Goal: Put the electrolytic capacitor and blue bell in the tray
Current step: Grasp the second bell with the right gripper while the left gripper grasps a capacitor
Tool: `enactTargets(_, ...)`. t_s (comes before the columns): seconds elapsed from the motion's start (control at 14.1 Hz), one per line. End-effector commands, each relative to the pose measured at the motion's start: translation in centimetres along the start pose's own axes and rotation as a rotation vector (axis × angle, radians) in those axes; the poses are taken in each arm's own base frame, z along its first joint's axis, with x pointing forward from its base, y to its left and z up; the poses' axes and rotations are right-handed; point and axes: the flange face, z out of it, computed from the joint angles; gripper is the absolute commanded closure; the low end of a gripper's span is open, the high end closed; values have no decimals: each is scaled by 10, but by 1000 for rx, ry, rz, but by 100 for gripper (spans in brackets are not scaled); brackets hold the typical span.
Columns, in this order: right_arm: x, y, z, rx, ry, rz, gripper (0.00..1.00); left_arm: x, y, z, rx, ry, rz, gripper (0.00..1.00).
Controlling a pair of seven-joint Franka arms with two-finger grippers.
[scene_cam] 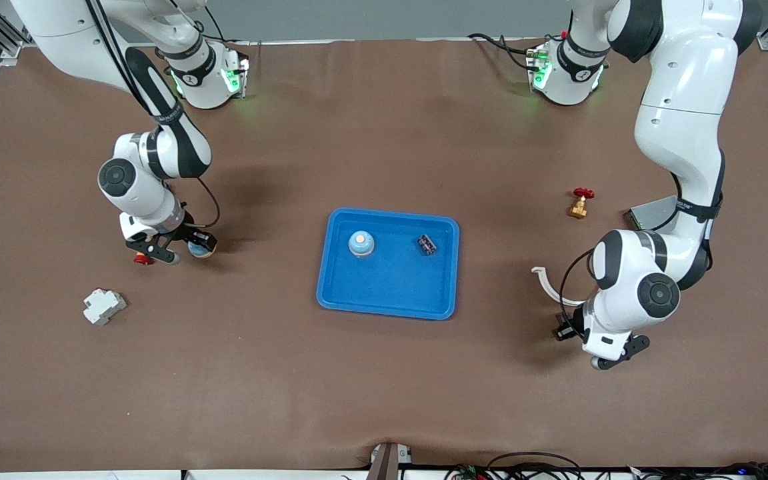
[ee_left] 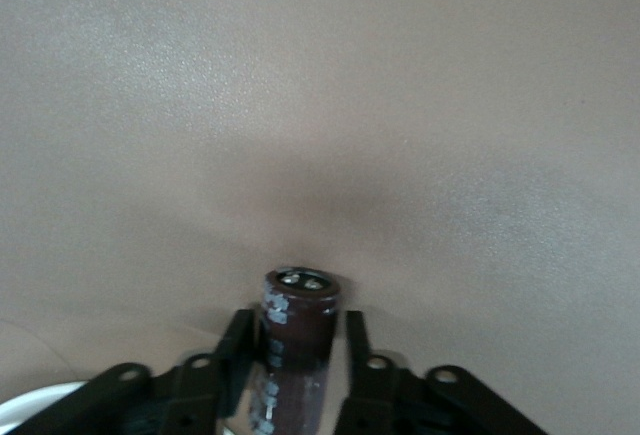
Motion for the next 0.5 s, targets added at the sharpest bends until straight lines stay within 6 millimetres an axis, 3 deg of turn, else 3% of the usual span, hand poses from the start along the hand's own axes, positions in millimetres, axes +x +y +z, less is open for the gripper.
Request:
enactTargets(0.0,3,-35,-8,17,7,42,100,4,1,0,-17,1,-16,100)
enactTargets(0.21,-1,-99,-33,33,-28,169,100,6,5,-12,-27,16,-16,100)
enactTargets(0.43,-10,-174,-67,94,-51,296,100,4,11,-49,-31,4,-25,100)
